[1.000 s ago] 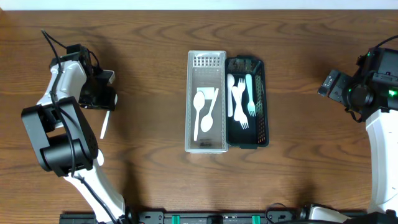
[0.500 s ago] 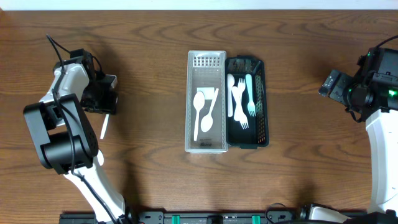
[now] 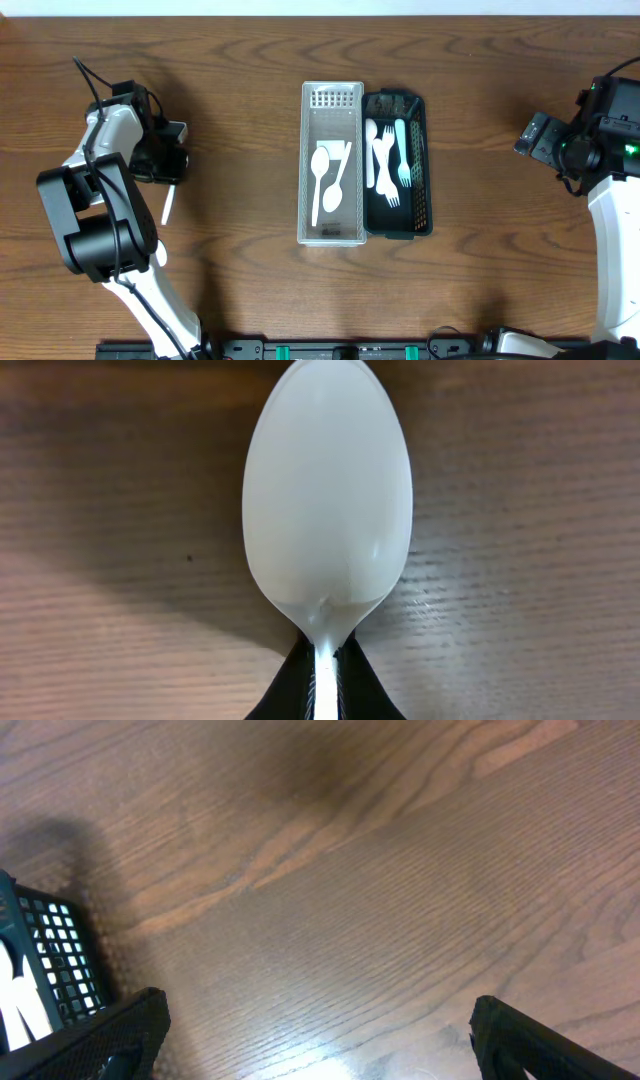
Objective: Pack container
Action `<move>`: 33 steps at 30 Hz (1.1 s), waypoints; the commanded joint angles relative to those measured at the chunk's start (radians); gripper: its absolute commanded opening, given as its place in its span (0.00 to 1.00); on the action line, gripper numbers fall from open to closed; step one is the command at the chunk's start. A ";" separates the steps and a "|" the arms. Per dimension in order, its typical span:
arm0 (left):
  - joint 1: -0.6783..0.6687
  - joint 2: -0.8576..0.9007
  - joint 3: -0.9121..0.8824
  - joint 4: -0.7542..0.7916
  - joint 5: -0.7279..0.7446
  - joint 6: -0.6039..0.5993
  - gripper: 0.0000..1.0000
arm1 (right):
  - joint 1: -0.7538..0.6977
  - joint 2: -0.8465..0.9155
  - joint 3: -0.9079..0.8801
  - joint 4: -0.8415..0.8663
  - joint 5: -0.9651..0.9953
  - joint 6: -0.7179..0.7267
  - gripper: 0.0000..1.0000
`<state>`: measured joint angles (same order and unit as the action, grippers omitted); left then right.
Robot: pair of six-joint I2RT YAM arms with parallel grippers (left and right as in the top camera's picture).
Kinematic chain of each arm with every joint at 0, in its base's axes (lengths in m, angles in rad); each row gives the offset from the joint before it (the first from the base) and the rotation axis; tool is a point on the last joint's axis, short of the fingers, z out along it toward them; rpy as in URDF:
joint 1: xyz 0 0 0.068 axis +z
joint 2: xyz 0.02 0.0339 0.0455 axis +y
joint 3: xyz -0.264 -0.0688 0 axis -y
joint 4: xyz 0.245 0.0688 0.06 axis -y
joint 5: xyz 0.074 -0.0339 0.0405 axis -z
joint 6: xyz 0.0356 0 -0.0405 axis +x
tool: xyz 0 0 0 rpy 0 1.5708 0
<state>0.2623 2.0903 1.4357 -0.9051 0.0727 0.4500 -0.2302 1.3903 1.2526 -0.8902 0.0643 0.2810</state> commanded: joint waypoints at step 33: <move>-0.777 -0.266 0.098 -0.072 0.050 -0.696 0.06 | -0.004 0.004 -0.006 0.003 0.006 -0.001 0.99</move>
<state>-0.4885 1.8053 1.5314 -0.9825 0.1139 -0.2066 -0.2302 1.3903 1.2514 -0.8864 0.0643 0.2810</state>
